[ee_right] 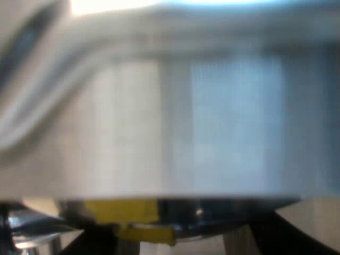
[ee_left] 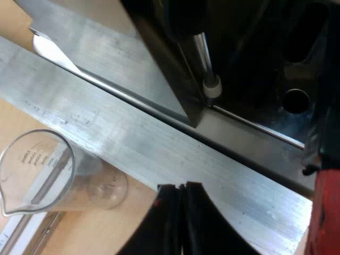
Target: Put the handle in the coffee machine
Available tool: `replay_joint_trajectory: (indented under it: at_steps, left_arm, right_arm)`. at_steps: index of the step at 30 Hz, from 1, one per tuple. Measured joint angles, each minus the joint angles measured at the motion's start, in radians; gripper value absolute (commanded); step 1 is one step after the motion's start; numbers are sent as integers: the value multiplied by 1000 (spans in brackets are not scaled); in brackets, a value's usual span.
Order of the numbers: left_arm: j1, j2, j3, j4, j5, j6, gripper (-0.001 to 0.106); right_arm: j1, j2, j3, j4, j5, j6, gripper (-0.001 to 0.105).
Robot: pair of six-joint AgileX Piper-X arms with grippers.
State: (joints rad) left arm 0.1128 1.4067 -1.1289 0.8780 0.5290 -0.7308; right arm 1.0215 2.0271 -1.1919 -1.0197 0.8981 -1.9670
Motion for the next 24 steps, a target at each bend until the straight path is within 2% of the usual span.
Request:
replay_joint_trajectory:
  at_steps: [10, 18, 20, 24]
  left_arm:
    - [-16, 0, 0, 65, 0, 0, 0]
    - [-92, 0, 0, 138, -8, 0, 0]
    - [-110, 0, -2, 189, -15, -5, 0]
    - [-117, -2, -2, 236, -15, -57, 0]
  right_arm:
    - [0, 0, 0, 0, 0, 0, 38]
    - [0, 0, 0, 0, -2, -5, 38]
    - [0, 0, 5, -2, -6, -19, 38]
    - [0, 0, 4, -1, -5, -40, 38]
